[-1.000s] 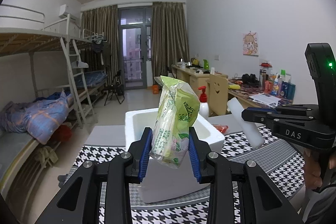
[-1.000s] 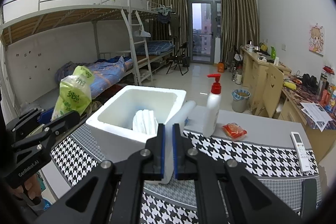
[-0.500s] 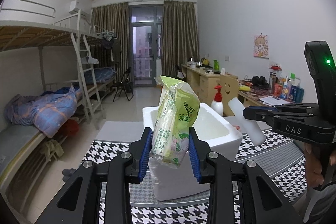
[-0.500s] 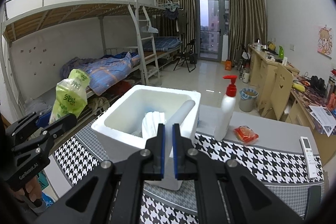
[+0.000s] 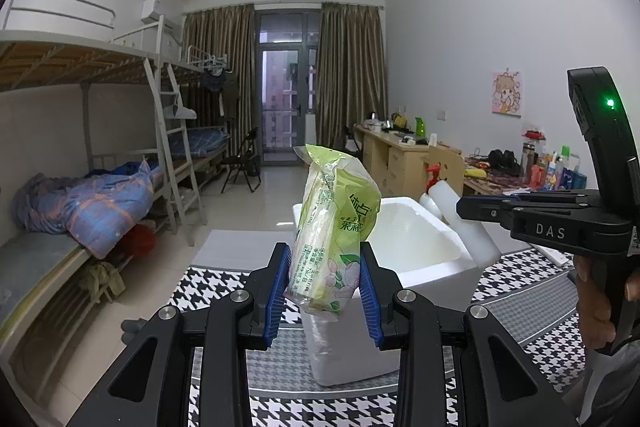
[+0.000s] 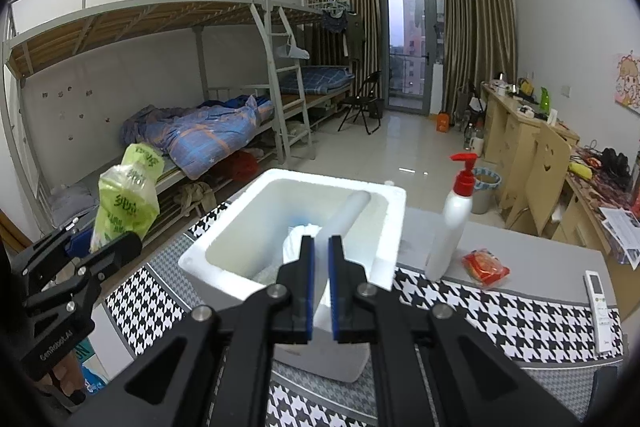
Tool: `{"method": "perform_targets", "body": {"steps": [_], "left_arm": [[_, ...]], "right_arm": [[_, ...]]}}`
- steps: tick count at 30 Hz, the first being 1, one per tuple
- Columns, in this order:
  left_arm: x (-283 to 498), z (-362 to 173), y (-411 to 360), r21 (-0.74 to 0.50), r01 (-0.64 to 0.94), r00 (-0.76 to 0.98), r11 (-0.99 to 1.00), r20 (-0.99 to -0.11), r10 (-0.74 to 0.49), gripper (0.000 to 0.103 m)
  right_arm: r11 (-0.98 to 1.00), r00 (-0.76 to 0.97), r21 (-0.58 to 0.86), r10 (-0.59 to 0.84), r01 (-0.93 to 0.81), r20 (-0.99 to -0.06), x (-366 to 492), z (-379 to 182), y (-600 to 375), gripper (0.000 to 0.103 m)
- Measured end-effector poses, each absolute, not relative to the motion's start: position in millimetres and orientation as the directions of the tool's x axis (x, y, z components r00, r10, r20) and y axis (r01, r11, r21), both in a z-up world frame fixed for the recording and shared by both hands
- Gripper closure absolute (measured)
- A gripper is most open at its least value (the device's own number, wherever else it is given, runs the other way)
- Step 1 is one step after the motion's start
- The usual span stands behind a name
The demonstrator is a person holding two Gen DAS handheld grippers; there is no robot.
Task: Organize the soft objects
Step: 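Lower the white foam tube into the foam box and open right tool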
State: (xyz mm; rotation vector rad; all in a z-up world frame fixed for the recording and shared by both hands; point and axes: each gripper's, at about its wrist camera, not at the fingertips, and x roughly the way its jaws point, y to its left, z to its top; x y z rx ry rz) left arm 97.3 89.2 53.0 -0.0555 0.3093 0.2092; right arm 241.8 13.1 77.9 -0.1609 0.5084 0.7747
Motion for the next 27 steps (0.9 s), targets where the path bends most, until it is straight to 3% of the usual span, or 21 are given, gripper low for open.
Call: {"method": "perform_targets", "body": {"steps": [27], "left_arm": [[101,48,104,-0.053,-0.246,0.924,0.968,-0.313,0.218,0.068]], "right_arm": [[0.715,0.587,0.032,0.598,-0.698,-0.545,274,64,54,0.094]]}}
